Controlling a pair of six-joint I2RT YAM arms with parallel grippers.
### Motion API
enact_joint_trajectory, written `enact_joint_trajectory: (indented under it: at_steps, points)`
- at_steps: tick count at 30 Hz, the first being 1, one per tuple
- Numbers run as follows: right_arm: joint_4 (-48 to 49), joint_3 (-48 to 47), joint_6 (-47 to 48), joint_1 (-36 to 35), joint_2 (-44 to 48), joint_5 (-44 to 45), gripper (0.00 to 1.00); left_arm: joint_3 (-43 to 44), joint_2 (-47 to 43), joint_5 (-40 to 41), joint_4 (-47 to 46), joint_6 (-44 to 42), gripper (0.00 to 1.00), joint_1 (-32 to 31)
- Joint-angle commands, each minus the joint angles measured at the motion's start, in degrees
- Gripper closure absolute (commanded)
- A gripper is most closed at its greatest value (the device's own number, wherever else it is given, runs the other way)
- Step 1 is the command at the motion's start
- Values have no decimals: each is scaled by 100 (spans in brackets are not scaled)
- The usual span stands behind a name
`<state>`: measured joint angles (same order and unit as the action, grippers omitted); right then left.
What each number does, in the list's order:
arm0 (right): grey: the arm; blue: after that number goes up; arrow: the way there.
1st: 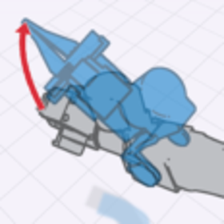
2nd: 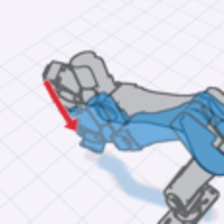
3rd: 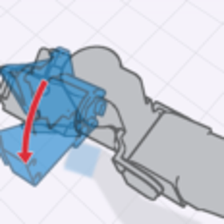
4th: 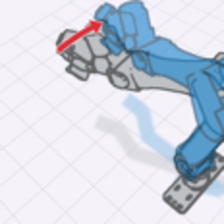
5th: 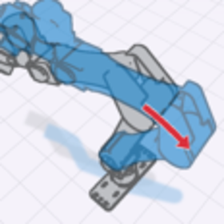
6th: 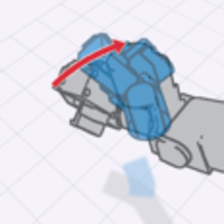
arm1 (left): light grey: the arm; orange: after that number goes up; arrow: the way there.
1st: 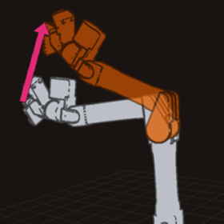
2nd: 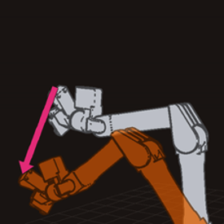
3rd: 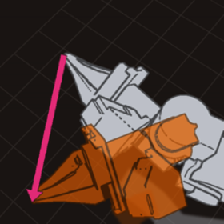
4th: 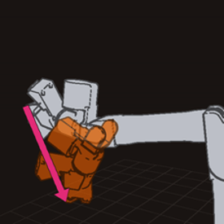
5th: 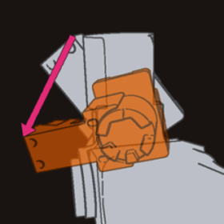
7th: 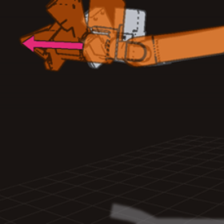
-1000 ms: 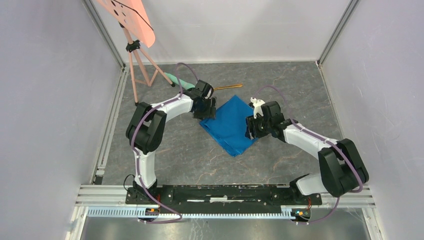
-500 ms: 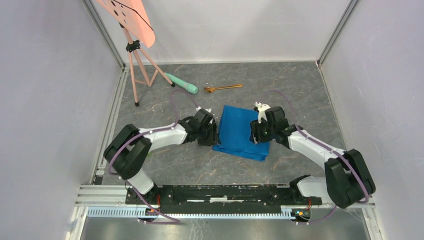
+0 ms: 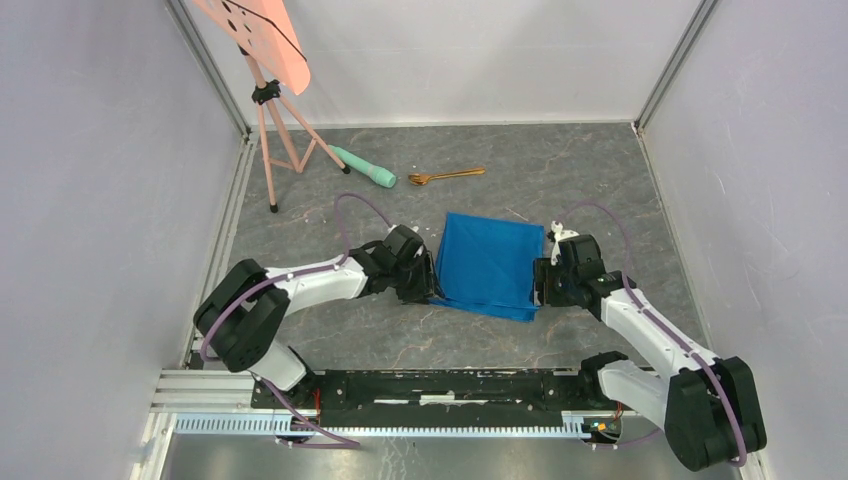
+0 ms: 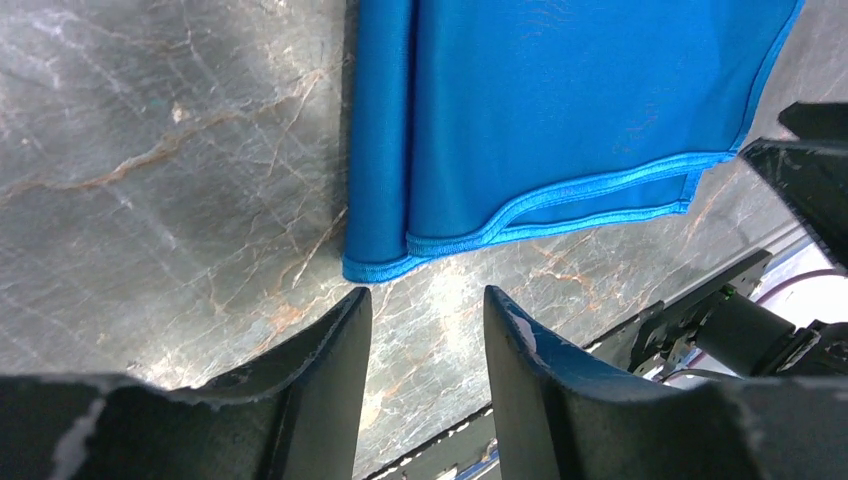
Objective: Fold the napkin into a case and place the utensils inside
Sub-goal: Rotate the square-folded napkin at the center of the board, then smooth out the square-folded napkin at the center of the board.
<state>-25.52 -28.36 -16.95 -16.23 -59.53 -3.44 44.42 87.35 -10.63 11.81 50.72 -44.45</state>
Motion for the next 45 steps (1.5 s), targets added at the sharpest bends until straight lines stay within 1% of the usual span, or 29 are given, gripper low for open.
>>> enact_joint_trajectory:
  at_steps: [1, 8, 15, 21, 31, 38, 41, 43, 45]
  points:
    - [-214, 185, -220, 122, 177, -112, 37, 322, 204, -108, -304, 176, 49, -19]
    - [188, 462, -389, 138, 105, -547, 44, 545, 567, -59, -206, 14, 53, -17]
    - [369, 548, -428, 138, -5, -602, 50, 575, 756, -88, -319, -44, 58, -20]
    - [396, 575, -442, 139, -41, -724, 53, 619, 799, -69, -265, -110, 61, -20]
    - [319, 689, -381, 133, -6, -852, 60, 603, 792, 53, -151, -220, 74, -10]
    - [295, 683, -463, 138, 55, -908, 64, 630, 762, 81, -116, -282, 77, -10]
    - [245, 682, -457, 138, 72, -834, 66, 620, 756, 71, -120, -284, 79, -11]
    - [284, 713, -466, 138, 88, -838, 71, 603, 740, 70, -128, -282, 81, -13]
    - [343, 723, -502, 138, 98, -851, 81, 602, 719, 57, -136, -291, 82, -12]
